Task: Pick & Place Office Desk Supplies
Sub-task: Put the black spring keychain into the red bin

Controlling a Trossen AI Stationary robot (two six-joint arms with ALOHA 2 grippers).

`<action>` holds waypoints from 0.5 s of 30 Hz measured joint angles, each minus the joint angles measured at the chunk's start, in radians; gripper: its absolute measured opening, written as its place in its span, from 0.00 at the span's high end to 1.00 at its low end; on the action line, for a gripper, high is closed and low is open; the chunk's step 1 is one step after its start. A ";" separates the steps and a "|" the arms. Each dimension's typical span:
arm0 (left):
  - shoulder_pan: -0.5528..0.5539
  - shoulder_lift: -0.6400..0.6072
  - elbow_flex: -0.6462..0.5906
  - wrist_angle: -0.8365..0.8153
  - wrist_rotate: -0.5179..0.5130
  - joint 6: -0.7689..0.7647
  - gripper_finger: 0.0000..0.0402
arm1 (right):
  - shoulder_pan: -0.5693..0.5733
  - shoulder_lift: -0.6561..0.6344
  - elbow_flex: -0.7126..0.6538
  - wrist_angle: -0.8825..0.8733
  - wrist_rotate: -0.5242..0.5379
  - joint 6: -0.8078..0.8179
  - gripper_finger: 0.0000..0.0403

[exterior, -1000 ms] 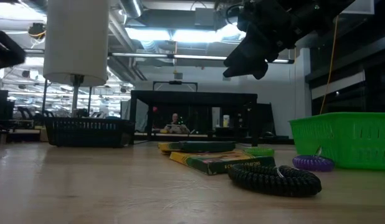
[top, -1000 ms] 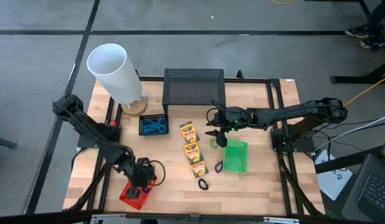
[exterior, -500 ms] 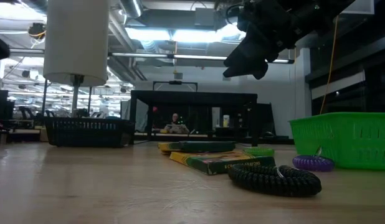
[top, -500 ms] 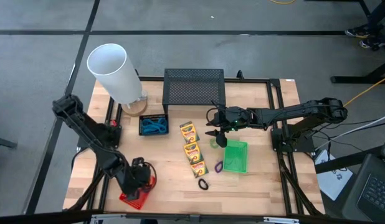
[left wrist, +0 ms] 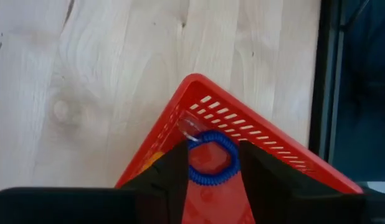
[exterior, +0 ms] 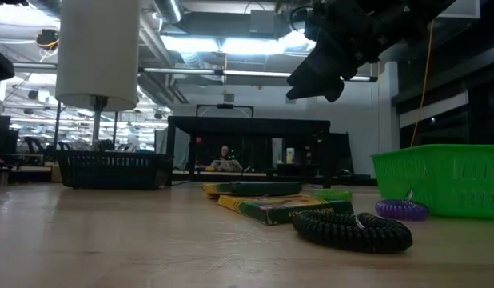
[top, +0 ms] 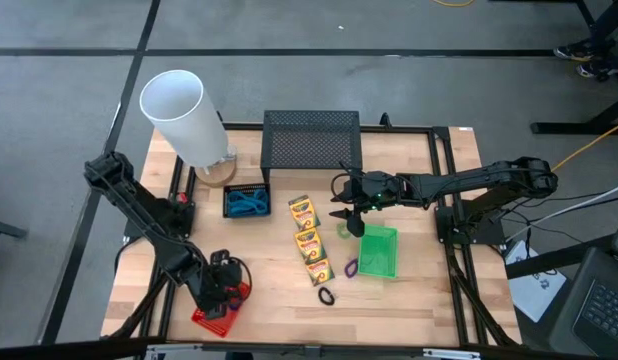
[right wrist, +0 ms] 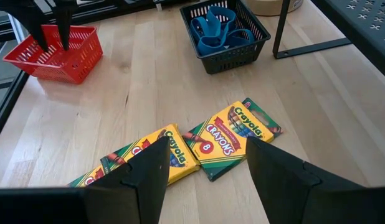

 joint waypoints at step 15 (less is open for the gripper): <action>0.211 0.000 0.002 0.213 -0.116 0.470 0.64 | 0.000 0.000 0.000 0.015 0.000 0.000 0.47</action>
